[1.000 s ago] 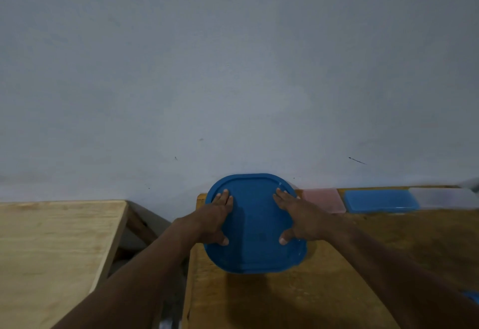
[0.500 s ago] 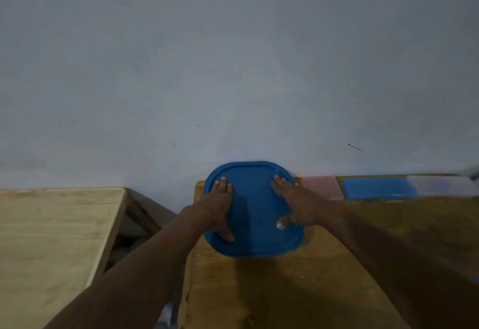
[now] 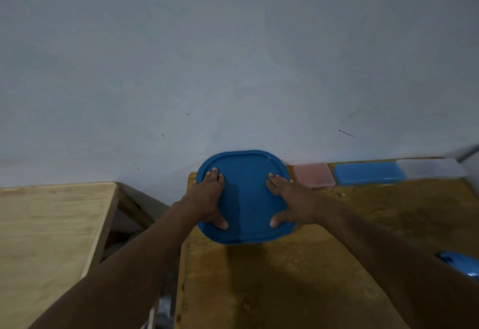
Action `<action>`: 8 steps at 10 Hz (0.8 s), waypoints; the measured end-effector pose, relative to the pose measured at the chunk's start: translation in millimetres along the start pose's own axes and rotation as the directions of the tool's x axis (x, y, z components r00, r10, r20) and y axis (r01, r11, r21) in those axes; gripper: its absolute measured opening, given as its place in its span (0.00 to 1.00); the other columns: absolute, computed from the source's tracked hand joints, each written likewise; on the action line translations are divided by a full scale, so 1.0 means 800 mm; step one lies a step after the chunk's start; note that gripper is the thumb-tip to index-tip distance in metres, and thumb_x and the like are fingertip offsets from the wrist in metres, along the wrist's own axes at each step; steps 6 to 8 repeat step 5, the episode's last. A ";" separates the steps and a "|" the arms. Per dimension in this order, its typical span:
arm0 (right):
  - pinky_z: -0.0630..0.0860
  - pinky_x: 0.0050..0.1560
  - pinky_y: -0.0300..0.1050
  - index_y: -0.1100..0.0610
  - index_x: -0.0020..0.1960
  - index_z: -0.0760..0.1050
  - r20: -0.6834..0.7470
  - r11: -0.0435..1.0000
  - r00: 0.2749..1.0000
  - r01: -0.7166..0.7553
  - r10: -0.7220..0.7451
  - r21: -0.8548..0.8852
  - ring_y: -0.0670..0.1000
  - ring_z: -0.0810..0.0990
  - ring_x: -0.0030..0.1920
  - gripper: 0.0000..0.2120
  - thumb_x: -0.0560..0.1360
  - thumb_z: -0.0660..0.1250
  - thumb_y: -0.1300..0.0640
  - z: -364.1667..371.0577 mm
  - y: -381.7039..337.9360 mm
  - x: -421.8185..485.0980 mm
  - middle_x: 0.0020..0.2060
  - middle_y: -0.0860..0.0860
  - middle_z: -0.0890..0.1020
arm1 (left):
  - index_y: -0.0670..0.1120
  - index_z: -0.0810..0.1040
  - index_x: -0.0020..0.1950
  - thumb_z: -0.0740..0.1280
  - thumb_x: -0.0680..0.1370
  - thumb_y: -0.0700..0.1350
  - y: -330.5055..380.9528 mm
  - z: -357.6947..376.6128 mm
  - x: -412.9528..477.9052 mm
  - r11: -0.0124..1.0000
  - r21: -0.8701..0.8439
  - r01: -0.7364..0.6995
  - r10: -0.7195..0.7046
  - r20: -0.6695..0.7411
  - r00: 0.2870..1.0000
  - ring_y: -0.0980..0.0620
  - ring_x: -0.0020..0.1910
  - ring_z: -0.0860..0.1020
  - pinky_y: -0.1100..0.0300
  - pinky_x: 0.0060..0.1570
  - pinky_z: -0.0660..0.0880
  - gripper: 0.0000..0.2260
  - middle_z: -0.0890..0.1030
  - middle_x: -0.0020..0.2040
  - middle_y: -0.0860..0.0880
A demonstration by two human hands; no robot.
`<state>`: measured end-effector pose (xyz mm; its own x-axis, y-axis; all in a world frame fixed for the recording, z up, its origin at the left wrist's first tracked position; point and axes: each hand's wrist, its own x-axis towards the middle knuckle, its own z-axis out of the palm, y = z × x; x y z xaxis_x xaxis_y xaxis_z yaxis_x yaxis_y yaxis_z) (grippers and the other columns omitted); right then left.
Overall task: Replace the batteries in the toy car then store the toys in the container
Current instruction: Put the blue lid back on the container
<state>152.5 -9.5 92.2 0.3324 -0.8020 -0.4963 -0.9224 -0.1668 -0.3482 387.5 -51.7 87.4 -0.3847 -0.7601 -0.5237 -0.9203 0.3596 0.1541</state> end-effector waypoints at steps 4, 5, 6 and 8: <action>0.51 0.76 0.55 0.57 0.78 0.49 -0.141 0.993 0.985 -0.108 0.102 -0.037 0.55 0.47 0.78 0.44 0.73 0.70 0.44 0.009 -0.028 -0.030 0.78 0.54 0.50 | 0.46 0.44 0.80 0.71 0.75 0.54 0.012 0.032 -0.063 0.971 -0.225 0.080 -0.145 -0.292 0.945 0.45 0.79 0.45 0.40 0.76 0.47 0.45 0.44 0.81 0.45; 0.58 0.74 0.55 0.57 0.77 0.56 -0.262 0.992 0.956 -0.127 0.128 0.022 0.56 0.55 0.76 0.36 0.76 0.67 0.45 0.020 -0.042 -0.050 0.77 0.55 0.55 | 0.47 0.45 0.80 0.65 0.79 0.55 0.018 0.053 -0.088 0.951 -0.306 0.035 -0.171 -0.430 0.886 0.44 0.79 0.51 0.43 0.76 0.54 0.38 0.45 0.81 0.45; 0.58 0.74 0.55 0.57 0.77 0.56 -0.262 0.992 0.956 -0.127 0.128 0.022 0.56 0.55 0.76 0.36 0.76 0.67 0.45 0.020 -0.042 -0.050 0.77 0.55 0.55 | 0.47 0.45 0.80 0.65 0.79 0.55 0.018 0.053 -0.088 0.951 -0.306 0.035 -0.171 -0.430 0.886 0.44 0.79 0.51 0.43 0.76 0.54 0.38 0.45 0.81 0.45; 0.58 0.74 0.55 0.57 0.77 0.56 -0.262 0.992 0.956 -0.127 0.128 0.022 0.56 0.55 0.76 0.36 0.76 0.67 0.45 0.020 -0.042 -0.050 0.77 0.55 0.55 | 0.47 0.45 0.80 0.65 0.79 0.55 0.018 0.053 -0.088 0.951 -0.306 0.035 -0.171 -0.430 0.886 0.44 0.79 0.51 0.43 0.76 0.54 0.38 0.45 0.81 0.45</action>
